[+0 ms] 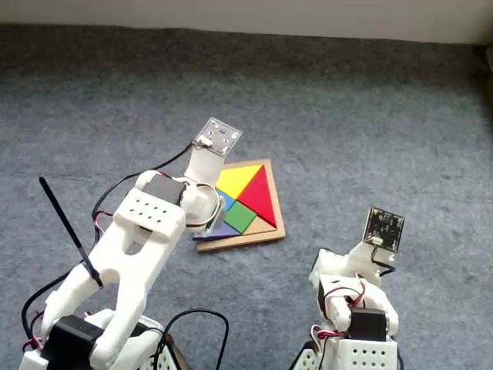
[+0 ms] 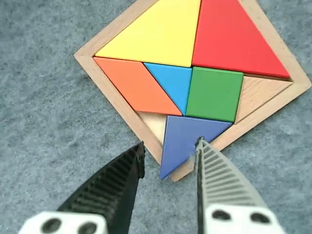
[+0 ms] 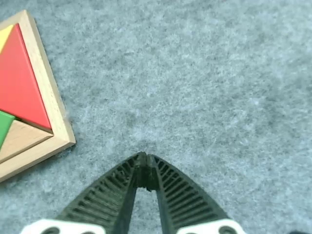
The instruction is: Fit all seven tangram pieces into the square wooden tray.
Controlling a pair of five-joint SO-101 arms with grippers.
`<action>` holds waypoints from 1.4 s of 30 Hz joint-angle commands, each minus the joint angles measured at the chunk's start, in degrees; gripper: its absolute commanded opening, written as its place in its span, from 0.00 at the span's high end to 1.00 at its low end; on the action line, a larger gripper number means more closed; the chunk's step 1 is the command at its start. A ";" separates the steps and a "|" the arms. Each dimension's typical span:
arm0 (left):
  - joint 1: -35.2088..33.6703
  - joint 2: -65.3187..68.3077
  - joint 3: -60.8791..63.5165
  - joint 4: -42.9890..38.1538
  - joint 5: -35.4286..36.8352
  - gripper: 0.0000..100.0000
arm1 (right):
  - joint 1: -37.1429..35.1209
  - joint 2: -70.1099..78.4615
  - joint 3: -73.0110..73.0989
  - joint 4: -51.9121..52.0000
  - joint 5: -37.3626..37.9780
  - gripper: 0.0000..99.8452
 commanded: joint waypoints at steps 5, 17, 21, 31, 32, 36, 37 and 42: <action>2.77 -1.80 -1.98 4.04 -7.12 0.72 | 0.66 -0.75 8.22 -1.01 0.53 1.00; 2.77 21.76 -13.85 4.92 -11.52 0.75 | 0.66 -0.75 8.22 -1.01 0.53 1.00; 2.42 25.36 -15.87 5.19 -11.69 0.80 | 0.66 -0.75 8.22 -1.01 0.53 1.00; 2.95 26.59 -16.13 6.51 -11.52 0.87 | 0.66 -0.75 8.22 -1.01 0.53 1.00; 2.95 25.80 -16.13 7.03 -11.43 0.87 | 0.66 -0.75 8.22 -1.01 0.53 1.00; 2.86 21.05 -15.69 9.41 -7.74 0.88 | 0.66 -0.75 8.22 -1.01 0.53 1.00; 2.77 20.00 -15.69 10.11 -6.24 0.88 | 0.66 -0.75 8.22 -1.01 0.53 1.00; 2.68 17.89 -15.60 11.52 -0.18 0.88 | 0.66 -0.75 8.22 -1.01 0.53 1.00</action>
